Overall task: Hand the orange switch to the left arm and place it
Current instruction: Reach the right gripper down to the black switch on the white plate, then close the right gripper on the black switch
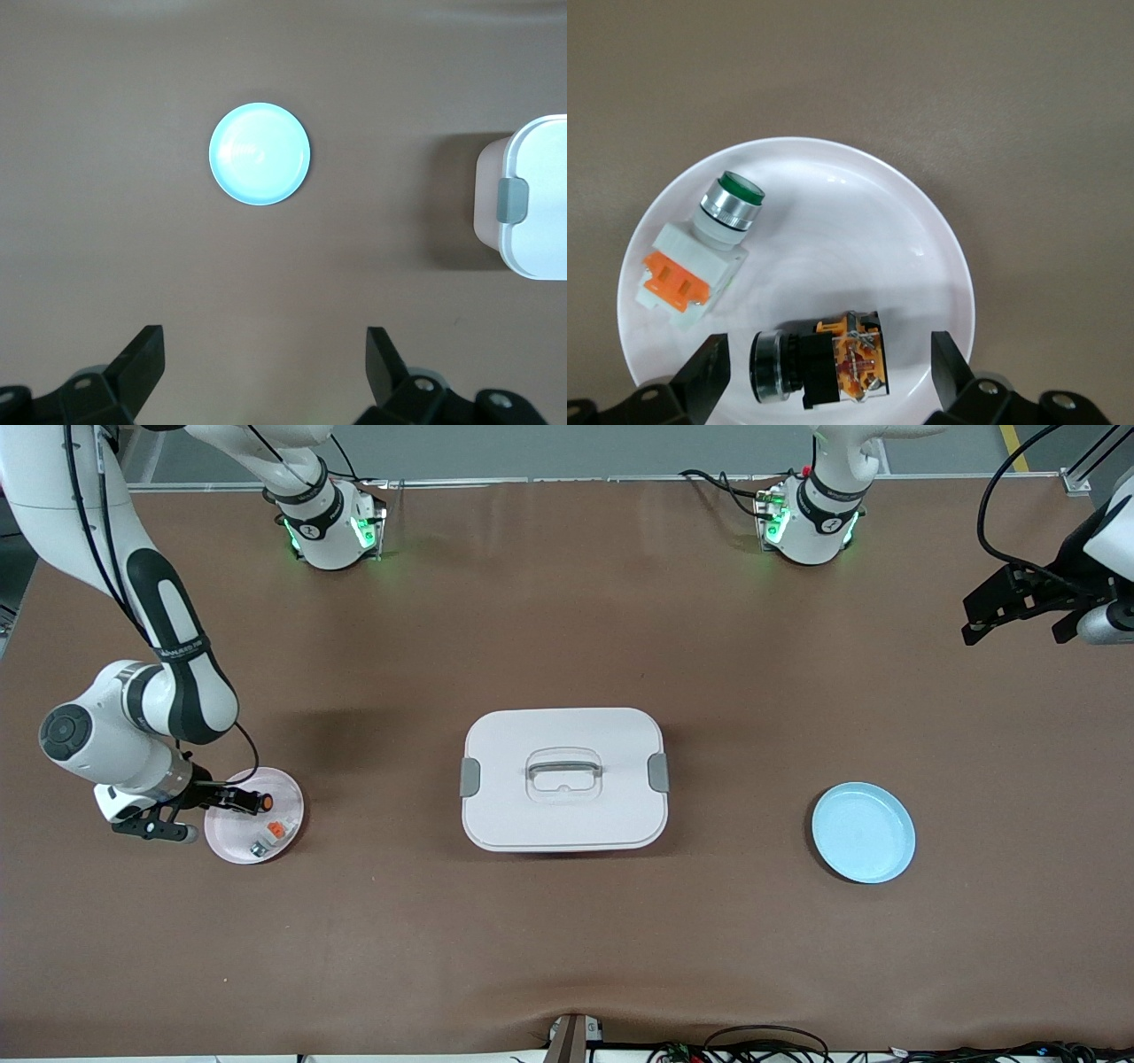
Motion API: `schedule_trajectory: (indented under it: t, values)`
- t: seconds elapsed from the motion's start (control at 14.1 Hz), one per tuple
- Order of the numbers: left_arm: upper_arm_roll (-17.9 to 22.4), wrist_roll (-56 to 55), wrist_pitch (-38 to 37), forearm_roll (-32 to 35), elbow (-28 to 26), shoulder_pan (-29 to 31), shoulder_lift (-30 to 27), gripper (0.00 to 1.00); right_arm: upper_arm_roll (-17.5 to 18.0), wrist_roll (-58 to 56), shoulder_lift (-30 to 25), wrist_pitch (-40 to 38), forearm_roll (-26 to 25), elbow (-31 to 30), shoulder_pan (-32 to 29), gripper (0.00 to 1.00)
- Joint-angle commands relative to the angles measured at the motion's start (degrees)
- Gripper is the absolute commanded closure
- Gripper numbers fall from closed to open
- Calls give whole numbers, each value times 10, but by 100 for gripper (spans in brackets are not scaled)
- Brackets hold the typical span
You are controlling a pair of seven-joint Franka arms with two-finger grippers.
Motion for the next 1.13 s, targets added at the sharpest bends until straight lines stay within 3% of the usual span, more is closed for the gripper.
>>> schedule_trajectory:
  t: [0.0,1.06]
  values:
    - [-3,4,1,5,8,0,4,0,0,-9,19,5,9,11,7,0]
    - [-5,4,2,2,8,-3,12,0,0,-46,31,1,9,9,10,0]
